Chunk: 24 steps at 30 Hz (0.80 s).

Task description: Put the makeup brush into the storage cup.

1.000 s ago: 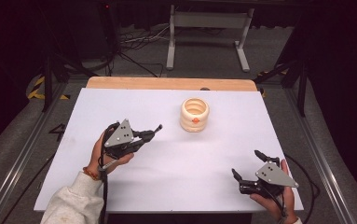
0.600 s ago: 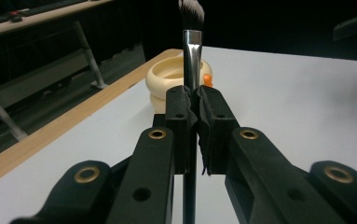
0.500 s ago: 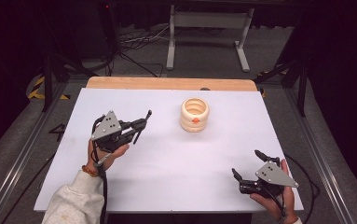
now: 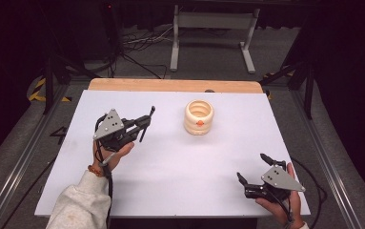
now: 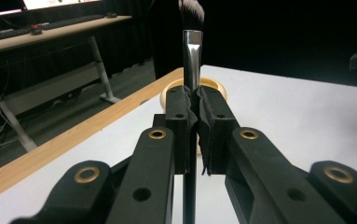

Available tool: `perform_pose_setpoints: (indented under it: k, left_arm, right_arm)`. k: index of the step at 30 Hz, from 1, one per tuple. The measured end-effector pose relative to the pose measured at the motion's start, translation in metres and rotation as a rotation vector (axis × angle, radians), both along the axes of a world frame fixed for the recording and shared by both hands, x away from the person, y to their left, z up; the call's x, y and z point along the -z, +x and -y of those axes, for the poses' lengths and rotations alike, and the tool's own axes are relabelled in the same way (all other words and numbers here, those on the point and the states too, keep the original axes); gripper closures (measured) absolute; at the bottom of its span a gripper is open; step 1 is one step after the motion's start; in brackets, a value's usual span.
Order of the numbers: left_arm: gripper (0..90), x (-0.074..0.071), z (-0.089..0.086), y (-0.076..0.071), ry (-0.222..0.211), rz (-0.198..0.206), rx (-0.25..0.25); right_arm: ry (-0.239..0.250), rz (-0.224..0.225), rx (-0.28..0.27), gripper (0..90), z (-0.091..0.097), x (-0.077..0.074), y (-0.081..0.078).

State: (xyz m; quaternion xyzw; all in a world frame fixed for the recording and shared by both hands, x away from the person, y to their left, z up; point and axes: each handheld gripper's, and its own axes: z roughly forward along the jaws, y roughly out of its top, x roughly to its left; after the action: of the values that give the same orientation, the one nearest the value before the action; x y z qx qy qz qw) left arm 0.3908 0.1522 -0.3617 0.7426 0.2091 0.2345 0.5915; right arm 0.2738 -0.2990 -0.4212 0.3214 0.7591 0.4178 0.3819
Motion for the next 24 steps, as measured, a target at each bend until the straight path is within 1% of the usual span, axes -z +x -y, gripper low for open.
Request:
perform_pose_setpoints:
  k: [3, 7, 8, 10, 12, 14, 15, 18, 19, 24]
  left_arm:
    - [83.7, -0.001, 0.002, 0.001, -0.014, 0.004, -0.001]
    - [83.7, -0.002, 0.004, 0.003, -0.021, 0.016, 0.002]
    - [83.7, -0.002, 0.005, 0.004, -0.032, 0.018, 0.006]
    - [83.7, -0.003, 0.006, 0.005, -0.034, 0.025, 0.000]
    - [83.7, -0.004, 0.009, 0.007, -0.050, 0.024, 0.005]
    - [83.7, -0.006, 0.012, 0.009, -0.046, 0.030, 0.005]
    - [83.7, -0.006, 0.014, 0.010, -0.054, 0.029, 0.008]
    - [83.7, -0.009, 0.018, 0.012, -0.056, 0.036, 0.012]
    - [83.6, -0.009, 0.020, 0.014, -0.064, 0.041, 0.009]
    - [83.7, -0.013, 0.029, 0.018, -0.076, 0.049, 0.022]
  right_arm:
    - [-0.001, 0.001, 0.000, 5.8, 0.000, 0.000, 0.000]
    - [-0.001, 0.001, -0.002, 5.8, 0.000, 0.000, 0.000]
    - [-0.001, 0.001, -0.002, 5.8, 0.000, 0.000, 0.000]
    - [-0.002, 0.001, -0.002, 5.8, 0.000, 0.000, 0.000]
    - [-0.002, 0.000, -0.001, 5.8, 0.000, 0.000, 0.000]
    - [-0.002, 0.000, -0.002, 5.8, 0.000, 0.000, 0.000]
    - [-0.003, 0.000, -0.002, 5.8, 0.000, 0.000, 0.000]
    - [-0.005, 0.002, 0.000, 5.8, 0.000, 0.000, 0.000]
    - [-0.006, 0.002, 0.000, 5.8, 0.000, 0.000, 0.000]
    - [-0.005, 0.002, -0.002, 5.8, 0.000, 0.000, -0.001]
